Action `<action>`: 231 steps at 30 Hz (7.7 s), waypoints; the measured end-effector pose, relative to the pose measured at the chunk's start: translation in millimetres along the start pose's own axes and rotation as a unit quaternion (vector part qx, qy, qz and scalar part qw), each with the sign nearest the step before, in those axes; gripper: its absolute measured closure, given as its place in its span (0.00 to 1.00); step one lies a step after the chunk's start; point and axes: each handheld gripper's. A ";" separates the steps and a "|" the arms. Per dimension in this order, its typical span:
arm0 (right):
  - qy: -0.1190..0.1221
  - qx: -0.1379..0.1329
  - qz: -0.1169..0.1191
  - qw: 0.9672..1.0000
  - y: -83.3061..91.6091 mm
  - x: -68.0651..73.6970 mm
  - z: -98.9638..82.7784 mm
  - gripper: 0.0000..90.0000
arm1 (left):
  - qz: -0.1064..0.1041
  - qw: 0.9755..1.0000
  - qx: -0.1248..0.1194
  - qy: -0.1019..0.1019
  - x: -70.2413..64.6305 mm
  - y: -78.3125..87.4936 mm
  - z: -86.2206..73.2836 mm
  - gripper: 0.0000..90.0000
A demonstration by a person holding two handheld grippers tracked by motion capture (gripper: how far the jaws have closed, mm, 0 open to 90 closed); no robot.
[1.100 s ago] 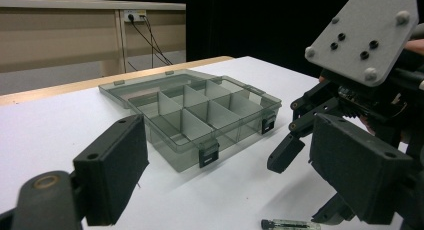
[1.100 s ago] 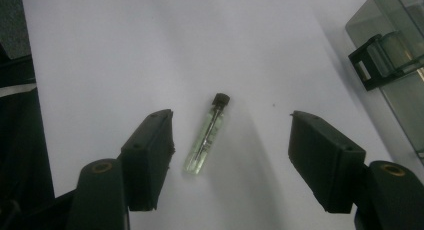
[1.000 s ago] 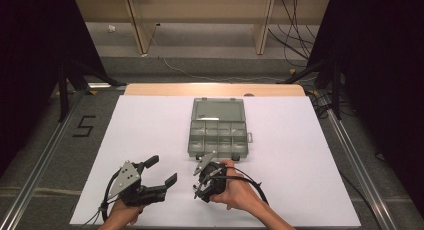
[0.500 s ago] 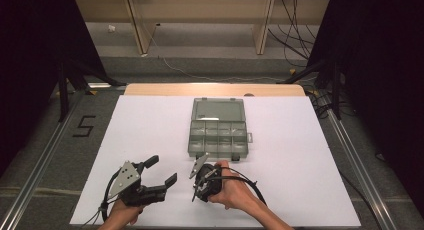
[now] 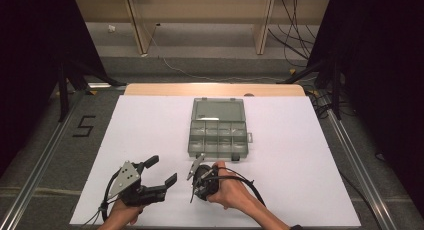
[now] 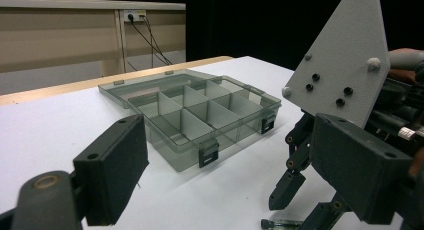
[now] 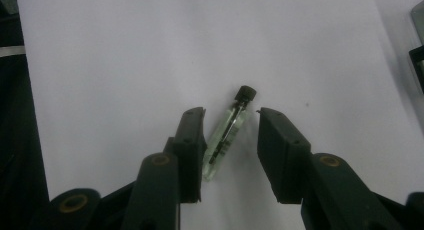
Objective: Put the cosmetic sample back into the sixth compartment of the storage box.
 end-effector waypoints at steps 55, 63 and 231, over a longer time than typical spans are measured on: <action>0.002 -0.081 -0.053 0.995 38.3 -20.4 5.6 0.90 | 0.000 1.000 0.000 0.000 0.1 0.1 0.1 0.17; 0.000 -0.094 -0.065 0.993 42.6 -26.9 3.9 0.90 | 0.000 1.000 -0.001 0.001 0.2 -0.2 -0.1 0.17; -0.103 -0.358 -0.122 0.920 110.3 -63.6 -13.2 0.30 | 0.001 1.000 -0.002 0.007 0.5 0.4 -0.1 0.17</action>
Point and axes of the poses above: each handheld gripper's, and its own axes: y roughly backward along the jaws, z roughly out of its top, x roughly to its left, and after that the axes turned 8 degrees about -x, right-handed
